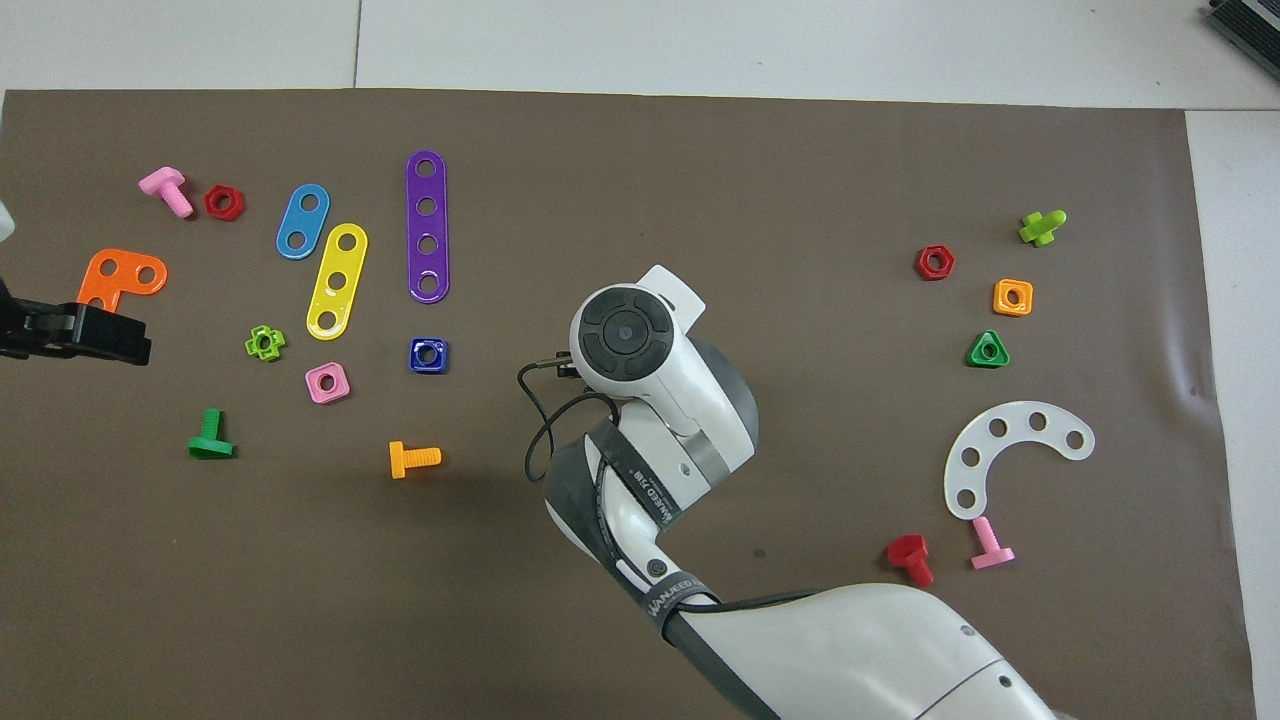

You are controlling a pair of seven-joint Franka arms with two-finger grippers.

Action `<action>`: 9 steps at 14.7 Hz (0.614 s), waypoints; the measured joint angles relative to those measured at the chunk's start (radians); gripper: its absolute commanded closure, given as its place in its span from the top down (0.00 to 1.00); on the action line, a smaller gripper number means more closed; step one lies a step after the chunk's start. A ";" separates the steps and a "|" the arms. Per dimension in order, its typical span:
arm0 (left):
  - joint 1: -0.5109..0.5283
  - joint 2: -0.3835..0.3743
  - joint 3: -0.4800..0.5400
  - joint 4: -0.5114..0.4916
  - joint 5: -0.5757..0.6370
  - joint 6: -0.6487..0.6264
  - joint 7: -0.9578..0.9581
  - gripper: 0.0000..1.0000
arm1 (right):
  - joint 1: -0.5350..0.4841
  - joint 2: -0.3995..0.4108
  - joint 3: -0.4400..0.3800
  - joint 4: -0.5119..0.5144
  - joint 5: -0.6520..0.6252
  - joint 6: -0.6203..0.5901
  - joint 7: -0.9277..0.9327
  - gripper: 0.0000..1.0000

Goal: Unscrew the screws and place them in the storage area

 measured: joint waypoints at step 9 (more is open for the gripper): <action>0.017 -0.005 0.012 -0.030 -0.043 0.010 -0.003 1.00 | 0.010 0.001 0.000 -0.028 0.000 0.021 0.000 0.45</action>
